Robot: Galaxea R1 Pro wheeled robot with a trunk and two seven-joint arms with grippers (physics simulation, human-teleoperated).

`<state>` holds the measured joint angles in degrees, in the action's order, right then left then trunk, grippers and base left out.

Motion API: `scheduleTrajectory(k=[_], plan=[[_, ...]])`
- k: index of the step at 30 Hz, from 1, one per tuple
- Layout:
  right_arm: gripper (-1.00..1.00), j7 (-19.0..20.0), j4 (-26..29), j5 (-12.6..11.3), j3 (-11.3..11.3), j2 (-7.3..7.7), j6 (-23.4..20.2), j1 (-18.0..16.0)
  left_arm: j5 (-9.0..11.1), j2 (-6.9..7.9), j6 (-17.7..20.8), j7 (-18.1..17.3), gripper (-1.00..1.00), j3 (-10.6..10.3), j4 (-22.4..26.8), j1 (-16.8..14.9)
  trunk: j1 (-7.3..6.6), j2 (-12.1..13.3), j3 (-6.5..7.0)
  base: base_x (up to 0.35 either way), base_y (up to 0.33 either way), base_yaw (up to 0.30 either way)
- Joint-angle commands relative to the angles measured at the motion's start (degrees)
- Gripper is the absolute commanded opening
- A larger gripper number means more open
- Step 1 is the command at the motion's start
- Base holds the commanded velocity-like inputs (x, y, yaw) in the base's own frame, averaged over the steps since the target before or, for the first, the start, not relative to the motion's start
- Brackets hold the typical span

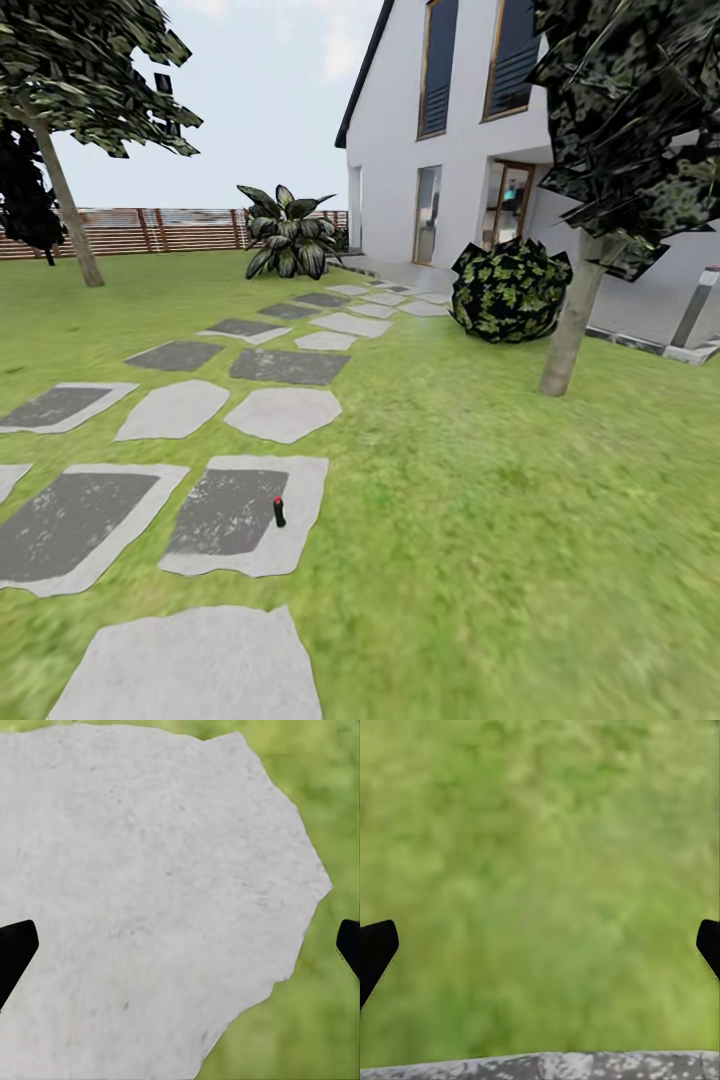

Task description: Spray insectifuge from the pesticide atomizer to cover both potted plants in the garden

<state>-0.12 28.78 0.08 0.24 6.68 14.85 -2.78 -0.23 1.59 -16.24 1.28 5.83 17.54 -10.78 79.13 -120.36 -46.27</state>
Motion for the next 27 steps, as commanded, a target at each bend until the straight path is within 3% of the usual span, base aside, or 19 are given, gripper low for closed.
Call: scheduleTrajectory(k=[1, 27], plan=[[1.0, 0.0, 0.0, 0.0, 0.0, 0.01, 0.2, 0.0, 0.0, -0.01, -0.2, 0.1, 1.0, 0.1, -0.1, 0.0, 0.02, 0.0, -0.05, 0.303, 0.0, 0.0], [1.0, 0.0, 0.0, 0.0, 0.0, 0.0, 0.2, 0.0, 0.0, -0.09, -0.2, 0.1, 1.0, 0.0, -0.1, 0.0, 0.02, 0.0, -0.05, 0.295, 0.0, 0.008]])
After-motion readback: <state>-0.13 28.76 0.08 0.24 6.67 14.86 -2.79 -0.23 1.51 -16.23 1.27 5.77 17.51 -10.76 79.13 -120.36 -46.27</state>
